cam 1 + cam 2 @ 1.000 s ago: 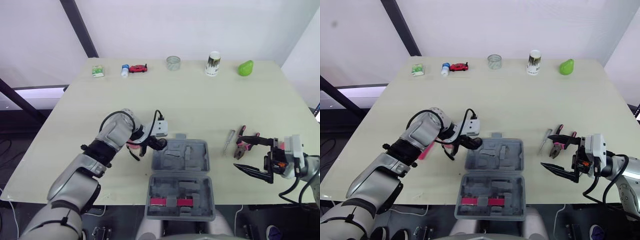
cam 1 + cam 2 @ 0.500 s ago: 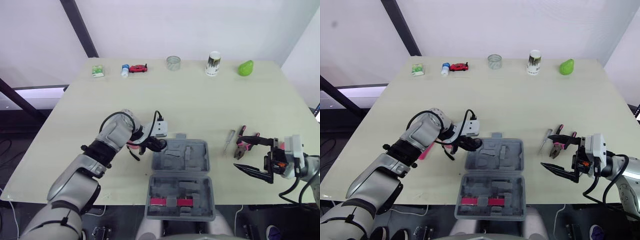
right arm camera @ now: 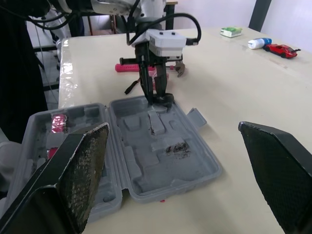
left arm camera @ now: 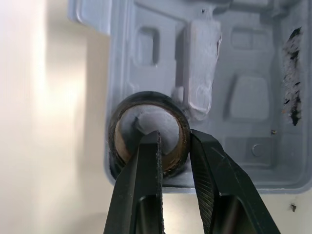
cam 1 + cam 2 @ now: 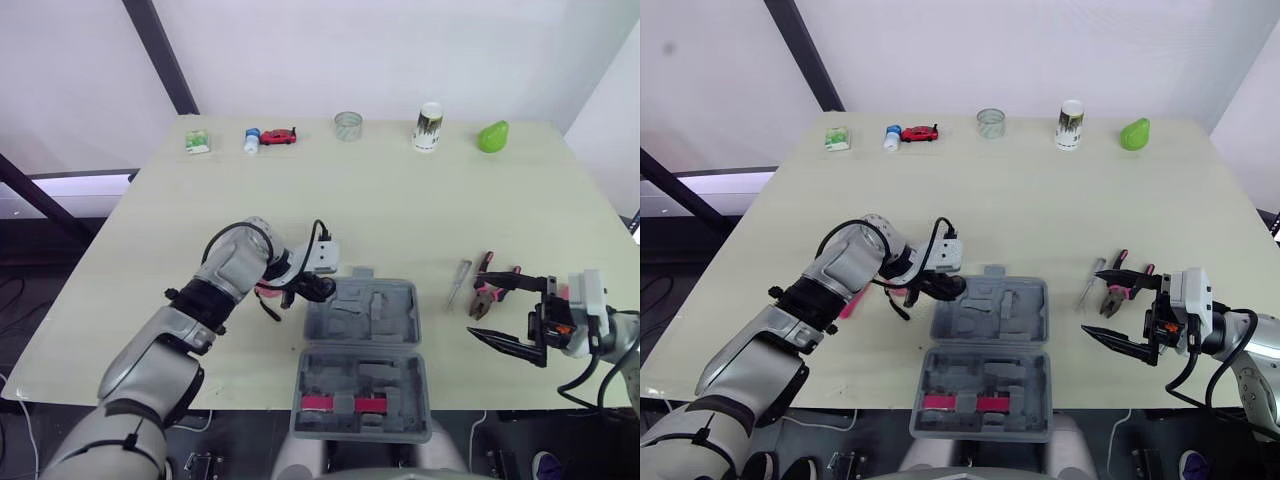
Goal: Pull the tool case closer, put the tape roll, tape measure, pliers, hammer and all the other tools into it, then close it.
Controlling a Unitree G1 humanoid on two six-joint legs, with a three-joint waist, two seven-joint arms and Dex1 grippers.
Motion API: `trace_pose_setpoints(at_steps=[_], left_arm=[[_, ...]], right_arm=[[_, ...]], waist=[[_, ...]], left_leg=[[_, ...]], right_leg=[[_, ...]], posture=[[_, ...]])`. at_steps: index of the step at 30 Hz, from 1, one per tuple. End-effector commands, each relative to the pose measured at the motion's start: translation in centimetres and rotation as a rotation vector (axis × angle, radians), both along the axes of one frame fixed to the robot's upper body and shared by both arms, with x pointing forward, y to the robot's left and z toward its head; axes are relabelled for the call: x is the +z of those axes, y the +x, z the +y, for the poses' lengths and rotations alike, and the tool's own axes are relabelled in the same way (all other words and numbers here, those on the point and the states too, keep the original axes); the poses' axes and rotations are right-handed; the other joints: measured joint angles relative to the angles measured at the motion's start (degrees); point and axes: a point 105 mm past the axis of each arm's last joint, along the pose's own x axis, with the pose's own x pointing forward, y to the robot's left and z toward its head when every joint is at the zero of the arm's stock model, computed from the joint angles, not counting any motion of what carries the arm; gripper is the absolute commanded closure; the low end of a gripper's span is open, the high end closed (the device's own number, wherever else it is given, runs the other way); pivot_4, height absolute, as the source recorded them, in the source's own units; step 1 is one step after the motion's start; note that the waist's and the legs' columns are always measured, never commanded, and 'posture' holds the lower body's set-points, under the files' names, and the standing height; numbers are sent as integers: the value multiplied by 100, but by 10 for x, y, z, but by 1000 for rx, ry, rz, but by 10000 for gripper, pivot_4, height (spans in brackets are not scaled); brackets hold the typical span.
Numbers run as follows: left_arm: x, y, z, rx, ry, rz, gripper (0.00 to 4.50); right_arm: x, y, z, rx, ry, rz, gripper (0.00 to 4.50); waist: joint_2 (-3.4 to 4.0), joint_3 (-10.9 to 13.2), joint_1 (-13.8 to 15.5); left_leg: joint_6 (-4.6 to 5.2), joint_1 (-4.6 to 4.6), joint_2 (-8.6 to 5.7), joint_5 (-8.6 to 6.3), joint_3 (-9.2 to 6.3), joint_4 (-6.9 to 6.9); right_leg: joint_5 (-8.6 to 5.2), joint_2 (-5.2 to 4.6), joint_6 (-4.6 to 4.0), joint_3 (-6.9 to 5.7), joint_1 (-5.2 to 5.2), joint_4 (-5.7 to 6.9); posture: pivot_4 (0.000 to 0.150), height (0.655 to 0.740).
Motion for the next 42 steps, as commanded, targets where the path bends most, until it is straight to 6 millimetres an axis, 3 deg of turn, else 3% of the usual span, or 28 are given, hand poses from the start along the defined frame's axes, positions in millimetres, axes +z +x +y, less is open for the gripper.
trace_pose_setpoints(at_steps=[1, 7, 14, 19, 23, 29, 36, 42], left_arm=[[24, 0, -8, -56, -16, -59, 35836], [41, -6, -9, -96, 5, -87, 35836], [39, -8, -4, -83, 12, -87, 35836], [48, -4, -15, -53, -156, -119, 35836], [40, -8, -13, -18, -321, -101, 35836], [29, 5, 7, 169, -745, -181, 35836], [1, 11, 21, 192, -829, -152, 35836], [-19, 6, 22, 91, -711, -140, 35836]], right_arm=[[8, 0, -2, -11, 6, -41, 0], [6, 0, -2, -12, 9, -39, 0], [4, -2, 0, -15, 16, -34, 0], [2, -3, 1, -19, 19, -31, 0], [1, -4, 0, -32, 20, -33, 0], [-3, -4, 4, -57, 40, -48, 0], [-7, 1, 9, -92, 62, -83, 0], [-10, -2, 10, -119, 70, -91, 0]], waist=[[0, 0, 0], [0, 0, -6], [0, 0, -2], [0, 0, 1], [1, 0, -24], [2, -2, -2], [2, -2, 16], [1, -2, 1]], left_leg=[[0, 0, 0, 0, 0, 0], [0, 0, 0, 0, 0, 0], [0, 0, 0, 0, 0, 0], [0, -1, 2, 0, -1, 0], [0, 1, 4, 0, 0, -1], [-1, 3, 13, 0, -2, 2], [-1, 0, -5, 0, -1, 3], [-1, -1, -6, 0, -2, 3]], right_leg=[[0, 0, 0, 0, 0, 0], [0, 0, 0, 0, -1, 1], [0, 0, 0, 1, -1, 0], [0, -1, 0, 0, -1, 0], [0, 0, 0, 3, -2, 0], [1, -6, 0, 1, -2, 4], [2, -6, 2, -3, 0, 1], [3, -4, 3, -4, -1, 0]], posture=[[1500, 7400], [1500, 7400], [1500, 7400], [1500, 7400], [1500, 7400], [1500, 7400], [1500, 7400], [1500, 7400]])
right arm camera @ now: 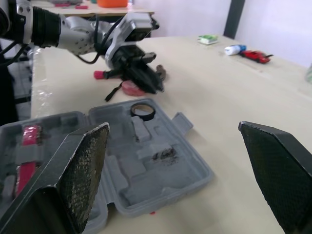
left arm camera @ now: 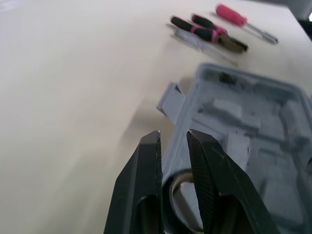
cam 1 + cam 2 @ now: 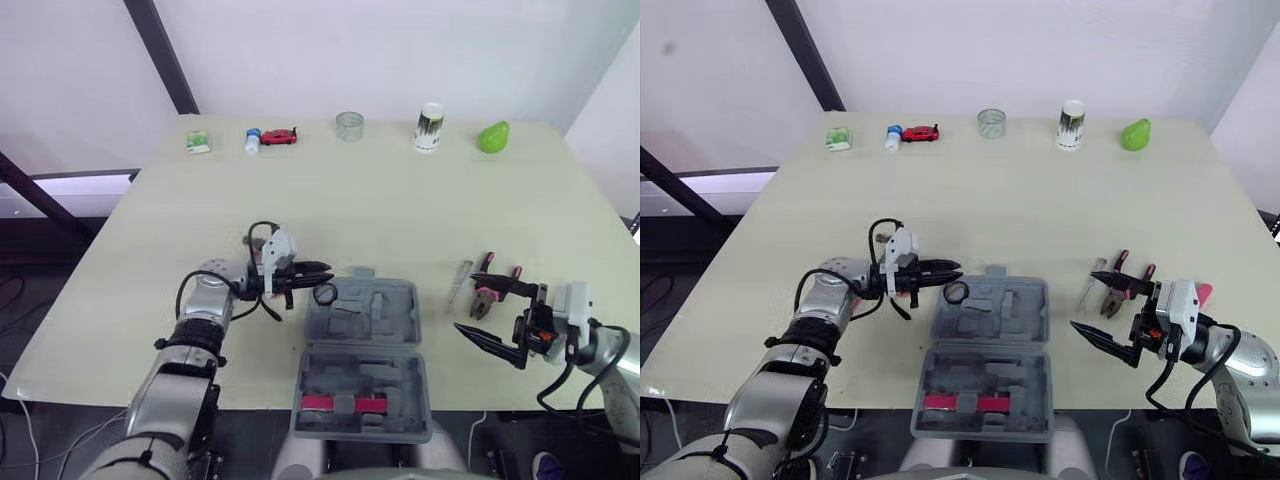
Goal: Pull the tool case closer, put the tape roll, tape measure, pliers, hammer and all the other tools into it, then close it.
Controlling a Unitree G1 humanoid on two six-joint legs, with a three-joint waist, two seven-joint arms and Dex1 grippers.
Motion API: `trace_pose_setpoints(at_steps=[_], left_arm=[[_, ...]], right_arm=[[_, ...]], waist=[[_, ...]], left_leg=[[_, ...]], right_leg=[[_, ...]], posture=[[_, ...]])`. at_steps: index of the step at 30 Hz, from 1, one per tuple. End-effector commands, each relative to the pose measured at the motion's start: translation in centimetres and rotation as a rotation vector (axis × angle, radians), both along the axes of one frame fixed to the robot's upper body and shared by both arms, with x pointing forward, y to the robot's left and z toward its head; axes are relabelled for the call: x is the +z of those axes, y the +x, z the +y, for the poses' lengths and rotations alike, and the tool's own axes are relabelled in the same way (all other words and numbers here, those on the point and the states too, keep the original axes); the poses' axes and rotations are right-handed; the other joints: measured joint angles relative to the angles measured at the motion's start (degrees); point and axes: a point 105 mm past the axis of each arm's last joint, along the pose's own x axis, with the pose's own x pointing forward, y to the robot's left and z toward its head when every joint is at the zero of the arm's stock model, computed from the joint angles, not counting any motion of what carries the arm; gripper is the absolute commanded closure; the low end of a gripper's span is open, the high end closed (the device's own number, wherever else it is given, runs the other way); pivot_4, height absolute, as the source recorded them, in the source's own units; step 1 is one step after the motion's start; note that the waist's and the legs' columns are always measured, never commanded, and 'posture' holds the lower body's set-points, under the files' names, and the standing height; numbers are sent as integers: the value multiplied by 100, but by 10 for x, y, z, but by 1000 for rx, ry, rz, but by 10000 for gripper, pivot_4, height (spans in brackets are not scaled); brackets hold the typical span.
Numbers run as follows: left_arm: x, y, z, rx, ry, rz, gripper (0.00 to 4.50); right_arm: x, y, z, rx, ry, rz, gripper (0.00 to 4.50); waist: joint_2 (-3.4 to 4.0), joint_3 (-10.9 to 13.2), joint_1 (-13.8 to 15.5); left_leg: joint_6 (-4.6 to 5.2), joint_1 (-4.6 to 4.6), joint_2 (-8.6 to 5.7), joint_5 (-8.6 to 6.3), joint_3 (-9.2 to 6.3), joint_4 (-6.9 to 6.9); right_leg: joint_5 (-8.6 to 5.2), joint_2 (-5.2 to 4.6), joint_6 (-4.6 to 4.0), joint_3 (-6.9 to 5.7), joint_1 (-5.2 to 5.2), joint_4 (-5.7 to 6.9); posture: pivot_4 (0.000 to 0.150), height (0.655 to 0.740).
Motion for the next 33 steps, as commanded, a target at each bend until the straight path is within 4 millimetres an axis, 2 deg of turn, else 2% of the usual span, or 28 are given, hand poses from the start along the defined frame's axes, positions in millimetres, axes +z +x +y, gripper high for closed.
trace_pose_setpoints(at_steps=[1, 4, 9, 15, 19, 21, 24, 28, 31, 33], left_arm=[[1, -1, 0, -49, 28, -28, 35836], [4, 2, -5, -58, 4, -24, 35836], [-3, -4, -12, -129, 31, 4, 35836], [-21, -4, -12, -109, 126, 6, 35836], [-46, -5, -9, -50, 231, 48, 35836], [-58, -11, -5, -53, 269, 91, 35836], [-65, -18, -2, -55, 266, 119, 35836], [-66, -20, 2, -50, 257, 125, 35836], [-57, -17, -1, -48, 198, 90, 35836], [-42, -9, -6, -18, 111, 88, 35836]], right_arm=[[8, -4, 2, -1, -2, -52, 0], [7, -7, 3, -4, -4, -50, 0], [6, -9, 3, -17, -12, -52, 0], [6, -10, 2, -27, -13, -55, 0], [5, -9, 2, -28, -13, -57, 0], [6, -9, 4, -22, -8, -57, 0], [7, -9, 4, -16, -6, -60, 0], [8, -9, 5, -9, -3, -62, 0], [9, -8, 6, -1, 4, -64, 0], [9, -8, 6, 3, 7, -63, 0]], waist=[[0, 0, -2], [0, 0, -3], [0, 0, -7], [0, 0, -6], [0, -5, 5], [2, -12, 4], [5, -20, -10], [22, -60, -11], [27, -65, -22], [26, -65, -27]], left_leg=[[0, 0, 0, 0, 0, 0], [0, 0, 1, 0, 0, 0], [0, 0, 1, 0, 0, 0], [0, 1, 1, 0, -1, 0], [1, 5, 1, 0, -2, 0], [1, 28, 1, 0, -1, 0], [1, 95, 3, -2, 0, -12], [1, 118, 6, -2, 1, -15], [1, 121, 6, -2, 4, -17], [1, 121, 7, -2, 5, -19]], right_leg=[[0, 0, 0, 0, 0, 0], [0, 0, 0, 0, 0, 1], [0, 0, 0, 0, 0, 1], [0, 1, 0, 0, 0, 1], [0, 0, 1, 0, 4, 2], [1, 0, 1, 0, 30, 2], [-1, 0, 2, 0, 95, -3], [-1, 1, 1, 2, 113, -2], [-1, 2, 1, 5, 114, -2], [-1, 2, 0, 6, 113, -2]], posture=[[1500, 7400], [1500, 7400], [1500, 7400], [1500, 7400], [1500, 7400], [1500, 7400], [1500, 7400], [1500, 7400], [1500, 7400], [1500, 7400]])
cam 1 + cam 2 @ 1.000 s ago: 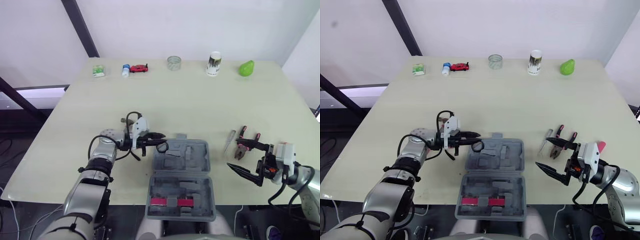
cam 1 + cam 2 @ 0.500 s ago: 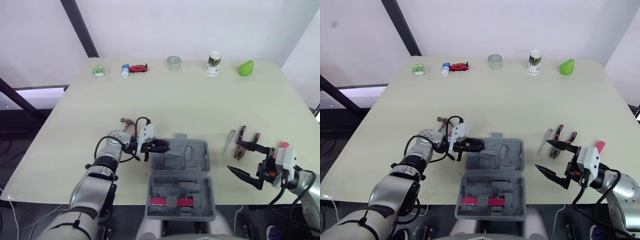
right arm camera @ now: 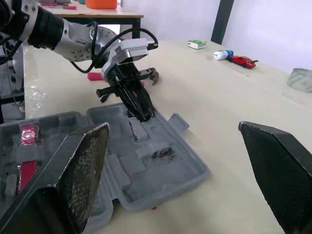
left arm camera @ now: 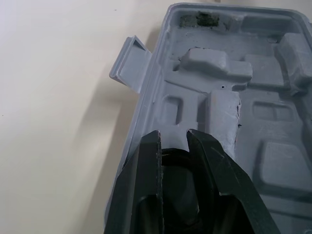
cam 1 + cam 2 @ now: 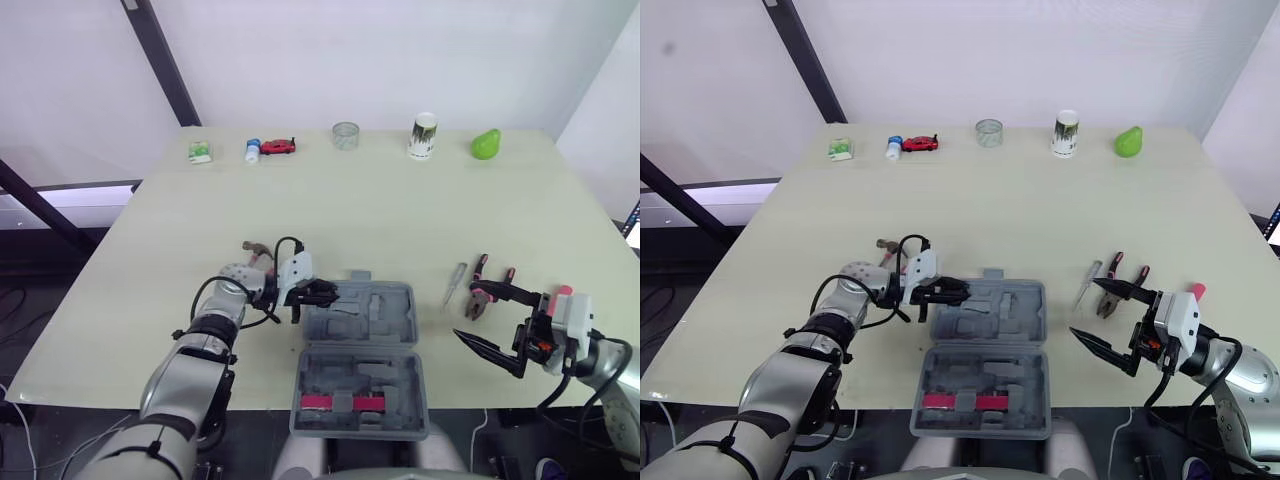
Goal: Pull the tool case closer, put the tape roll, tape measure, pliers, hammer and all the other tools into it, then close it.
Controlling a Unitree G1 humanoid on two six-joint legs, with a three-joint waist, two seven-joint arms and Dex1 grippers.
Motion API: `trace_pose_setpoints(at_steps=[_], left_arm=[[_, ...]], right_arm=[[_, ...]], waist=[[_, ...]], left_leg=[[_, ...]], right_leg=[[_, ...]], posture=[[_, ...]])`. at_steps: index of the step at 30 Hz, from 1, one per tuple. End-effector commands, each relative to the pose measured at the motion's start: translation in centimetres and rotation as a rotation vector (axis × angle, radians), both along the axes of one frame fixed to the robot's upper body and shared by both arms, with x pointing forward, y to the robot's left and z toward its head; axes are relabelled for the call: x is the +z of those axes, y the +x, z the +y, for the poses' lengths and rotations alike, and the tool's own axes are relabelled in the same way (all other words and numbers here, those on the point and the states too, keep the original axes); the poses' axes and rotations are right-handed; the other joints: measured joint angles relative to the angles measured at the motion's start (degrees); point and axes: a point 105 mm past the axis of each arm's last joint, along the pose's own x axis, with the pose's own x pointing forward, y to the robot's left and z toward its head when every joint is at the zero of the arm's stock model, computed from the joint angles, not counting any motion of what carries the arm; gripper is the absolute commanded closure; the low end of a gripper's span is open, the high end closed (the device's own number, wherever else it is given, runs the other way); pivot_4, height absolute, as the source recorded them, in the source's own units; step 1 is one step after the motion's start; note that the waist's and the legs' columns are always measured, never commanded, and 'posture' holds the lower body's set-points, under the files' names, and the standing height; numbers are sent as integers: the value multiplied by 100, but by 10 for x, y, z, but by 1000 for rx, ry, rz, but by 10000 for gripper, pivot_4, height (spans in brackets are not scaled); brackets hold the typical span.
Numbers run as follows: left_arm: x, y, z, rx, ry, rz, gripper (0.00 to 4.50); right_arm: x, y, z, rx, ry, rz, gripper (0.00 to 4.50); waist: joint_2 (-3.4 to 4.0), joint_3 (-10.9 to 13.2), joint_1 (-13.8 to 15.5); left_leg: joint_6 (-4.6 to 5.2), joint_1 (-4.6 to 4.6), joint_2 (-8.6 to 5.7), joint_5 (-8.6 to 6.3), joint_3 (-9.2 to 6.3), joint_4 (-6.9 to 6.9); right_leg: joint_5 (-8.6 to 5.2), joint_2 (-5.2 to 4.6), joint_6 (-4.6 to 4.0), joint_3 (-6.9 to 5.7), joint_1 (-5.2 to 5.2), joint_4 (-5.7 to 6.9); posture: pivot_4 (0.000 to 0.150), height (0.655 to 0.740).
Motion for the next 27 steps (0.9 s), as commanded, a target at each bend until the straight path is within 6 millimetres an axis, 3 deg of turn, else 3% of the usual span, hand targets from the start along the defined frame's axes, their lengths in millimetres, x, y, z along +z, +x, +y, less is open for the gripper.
trace_pose_setpoints(at_steps=[1, 4, 6, 9, 12, 16, 19, 24, 27], left_arm=[[1, 1, 4, 64, -77, 60, 35836], [37, 14, 4, 115, -227, -34, 35836], [56, 11, 7, 132, -310, -69, 35836], [79, -4, 18, 171, -410, -69, 35836], [89, -24, 40, 280, -433, -81, 35836], [78, -58, 95, 519, -390, -56, 35836], [61, -86, 140, 717, -295, -44, 35836], [38, -125, 178, 912, -222, -8, 35836], [18, -146, 207, 1063, -189, 20, 28837]], right_arm=[[9, -2, 5, 32, 16, -38, 0], [8, -1, 6, 27, 39, -16, 0], [6, 1, 2, 3, 50, 7, 0], [-2, 5, -9, -46, 24, 30, 0], [-12, 8, -25, -140, 26, 56, 0], [-31, 2, -55, -327, 57, 89, 0], [-45, -13, -84, -459, 21, 105, 0], [-56, -36, -123, -617, 2, 137, 0], [-64, -51, -152, -730, 7, 173, 0]], waist=[[-1, 1, -1], [-5, 6, -1], [-8, 7, 4], [-6, 8, -10], [-3, 10, -42], [-1, 14, -70], [2, 18, -68], [-4, 24, -11], [-8, 20, 15]], left_leg=[[0, -2, 1, 0, 0, 0], [0, -17, 1, 0, -3, 1], [-1, -52, 10, 1, -3, 2], [-1, -62, 15, 1, -1, 2], [-2, -61, 19, 0, 0, -8], [-2, -56, 18, -1, 0, -21], [-3, -53, 13, -1, -2, -24], [-1, -54, 7, -3, 5, -34], [-3, -45, 8, -2, 7, -34]], right_leg=[[0, 0, 0, 0, -2, 0], [0, 0, 0, -3, -13, -1], [1, -2, 0, -1, -51, 1], [1, -5, -1, 3, -60, -1], [1, -13, -1, 10, -62, -9], [-1, -53, -3, 19, -63, -10], [-2, -73, -5, 14, -61, -8], [-14, -99, -24, 11, -60, -26], [-15, -105, -26, 18, -60, -28]], posture=[[1500, 7400], [1500, 7400], [1500, 7400], [1500, 7400], [1500, 7400], [1500, 7400], [1500, 7400], [1500, 7400], [1500, 7400]])
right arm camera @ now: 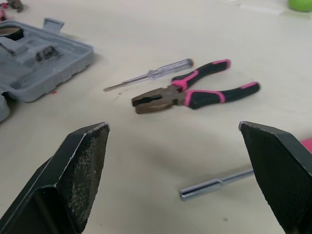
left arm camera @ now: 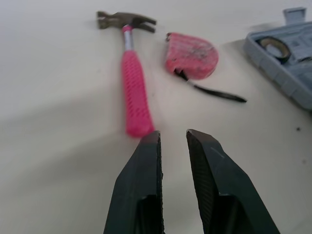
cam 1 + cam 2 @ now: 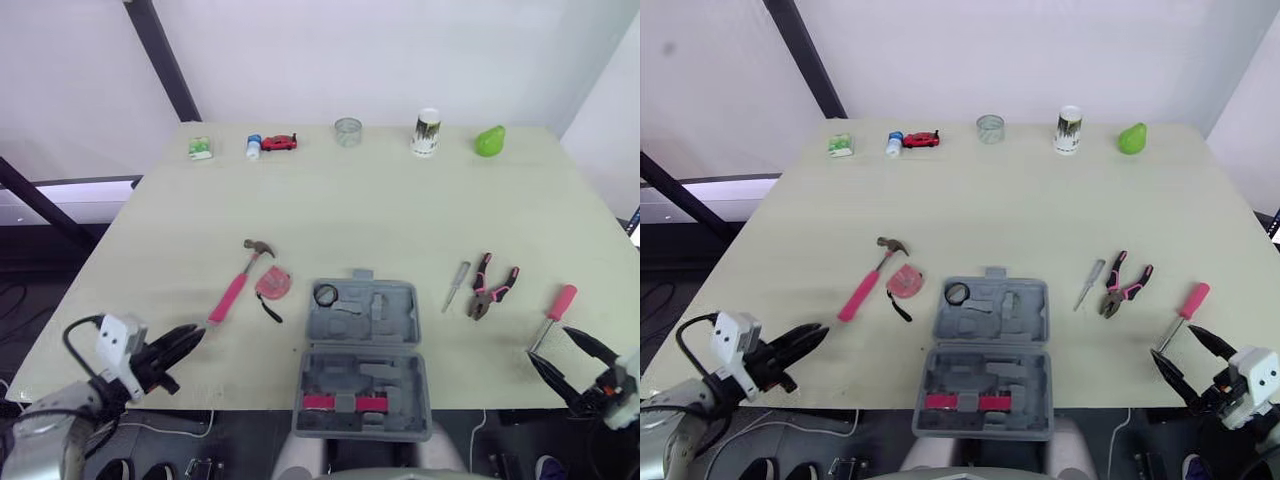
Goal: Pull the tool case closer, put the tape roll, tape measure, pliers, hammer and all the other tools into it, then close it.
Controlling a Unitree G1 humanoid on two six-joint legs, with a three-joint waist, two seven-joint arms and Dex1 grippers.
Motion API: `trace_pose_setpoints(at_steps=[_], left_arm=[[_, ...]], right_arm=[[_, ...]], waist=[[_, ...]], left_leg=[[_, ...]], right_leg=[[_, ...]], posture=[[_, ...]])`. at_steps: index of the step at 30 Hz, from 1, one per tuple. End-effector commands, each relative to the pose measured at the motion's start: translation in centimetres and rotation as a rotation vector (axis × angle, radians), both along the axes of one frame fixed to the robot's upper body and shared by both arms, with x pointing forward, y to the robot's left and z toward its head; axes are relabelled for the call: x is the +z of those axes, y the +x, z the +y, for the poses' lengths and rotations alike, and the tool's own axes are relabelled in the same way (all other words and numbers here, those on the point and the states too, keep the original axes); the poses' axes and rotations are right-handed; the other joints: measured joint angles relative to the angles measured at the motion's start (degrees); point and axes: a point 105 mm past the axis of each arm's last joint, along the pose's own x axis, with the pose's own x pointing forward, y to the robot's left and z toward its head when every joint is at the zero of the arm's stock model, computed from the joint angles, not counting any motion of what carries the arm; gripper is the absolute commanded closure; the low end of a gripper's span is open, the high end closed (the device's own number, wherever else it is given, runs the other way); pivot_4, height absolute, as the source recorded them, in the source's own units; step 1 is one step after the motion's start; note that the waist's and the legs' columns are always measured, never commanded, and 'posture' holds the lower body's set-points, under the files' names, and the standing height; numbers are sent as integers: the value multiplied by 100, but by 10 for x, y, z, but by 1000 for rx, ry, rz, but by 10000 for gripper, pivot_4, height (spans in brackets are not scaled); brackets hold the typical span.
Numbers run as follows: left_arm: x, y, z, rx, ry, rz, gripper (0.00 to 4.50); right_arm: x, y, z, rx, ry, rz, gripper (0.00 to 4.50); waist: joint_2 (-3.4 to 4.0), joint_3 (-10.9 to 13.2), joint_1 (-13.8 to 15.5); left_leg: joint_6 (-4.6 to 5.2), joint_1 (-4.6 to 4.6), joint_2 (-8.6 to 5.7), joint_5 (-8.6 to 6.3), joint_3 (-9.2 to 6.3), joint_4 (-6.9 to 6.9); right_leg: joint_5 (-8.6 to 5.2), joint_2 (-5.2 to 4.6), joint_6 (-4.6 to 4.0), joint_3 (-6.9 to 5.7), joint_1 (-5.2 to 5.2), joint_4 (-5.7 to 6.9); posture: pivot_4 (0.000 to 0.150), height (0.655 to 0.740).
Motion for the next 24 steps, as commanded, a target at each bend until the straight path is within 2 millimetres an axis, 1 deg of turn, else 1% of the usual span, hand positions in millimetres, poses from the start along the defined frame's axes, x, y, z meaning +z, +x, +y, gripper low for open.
trace_pose_setpoints(at_steps=[1, 2, 3, 4, 5, 6, 7, 10, 12, 15, 19, 20, 22, 23, 24], left_arm=[[-9, -19, 36, 167, 46, 6, 25752], [-14, -24, 42, 193, 56, 21, 20699], [-18, -28, 47, 211, 64, 33, 18500], [-23, -34, 53, 235, 78, 49, 11334], [-25, -39, 59, 250, 91, 63, 9511], [-27, -42, 63, 259, 100, 71, 4331], [-27, -43, 65, 267, 99, 70, 124], [-22, -43, 67, 265, 96, 55, 124], [-21, -41, 66, 252, 101, 50, 124], [-19, -35, 55, 195, 99, 42, 124], [-10, -31, 16, 40, 13, 61, 124], [-4, -26, 1, -4, -4, 44, 124], [4, -19, -22, -57, -22, 21, 124], [6, -15, -37, -82, -26, 6, 124], [7, -12, -46, -94, -28, -2, 124]], right_arm=[[5, -17, -36, -135, -2, -14, 0], [4, -21, -40, -151, 1, -12, 0], [4, -23, -43, -160, -4, -10, 0], [4, -26, -50, -187, -12, -11, 0], [4, -28, -57, -219, -16, -14, 0], [4, -30, -61, -241, -17, -16, 0], [4, -31, -65, -257, -15, -17, 0], [1, -35, -69, -261, -17, 0, 0], [-1, -35, -66, -242, -15, 12, 0], [0, -30, -62, -214, -21, 4, 0], [6, -25, -41, -95, -37, -10, 0], [11, -24, -31, -35, -21, -19, 0], [20, -23, -15, 50, 5, -31, 0], [25, -21, -6, 96, 17, -44, 0], [28, -19, -1, 122, 23, -52, 0]], waist=[[2, -3, 9], [2, -3, 9], [-1, -3, 6], [-1, -3, 6], [-3, -3, 8], [-5, -4, 4], [-5, -4, 3], [-11, -8, 2], [-10, -8, 4], [-4, -11, 0], [-2, -10, -6], [-1, -10, -5], [3, -9, -1], [7, -10, 1], [14, -12, 2]], left_leg=[[0, 3, 0, 0, 0, 0], [0, 2, 0, -1, 0, -1], [1, 1, 1, -1, 0, -4], [1, -2, 1, -1, 2, -25], [1, -2, 1, -1, 3, -26], [1, -3, 1, -1, 2, -31], [1, -2, 1, -1, 2, -34], [-1, -2, 2, -2, 3, -43], [-3, -3, 2, -2, 3, -49], [-6, -5, 1, -4, 8, -57], [-8, -9, 1, -4, 11, -65], [-8, -11, 1, -5, 11, -66], [-8, -13, 1, -5, 11, -69], [-8, -14, 1, -5, 10, -69], [-8, -15, 1, -5, 10, -69]], right_leg=[[-1, -1, -1, 1, 2, 0], [-3, -3, -5, 1, 1, 0], [-7, -3, -11, 0, -2, -1], [-8, -4, -13, 0, -9, -11], [-8, -4, -13, 0, -9, -11], [-8, -5, -13, 0, -12, -13], [-8, -6, -14, 0, -12, -13], [-10, -15, -17, 1, -16, -14], [-11, -18, -19, 1, -19, -15], [-11, -27, -20, 1, -25, -18], [-11, -28, -21, 2, -31, -25], [-11, -28, -21, 3, -31, -28], [-11, -29, -21, 2, -32, -32], [-11, -29, -21, 2, -32, -33], [-11, -29, -21, 2, -31, -34]], posture=[[1500, 7400], [1500, 7400], [1500, 7400], [1500, 7400], [1500, 7400], [1500, 7400], [1500, 7400], [1500, 7400], [1500, 7400], [1500, 7400], [1500, 7400], [1500, 7400], [1500, 7400], [1500, 7400], [1500, 7400]])
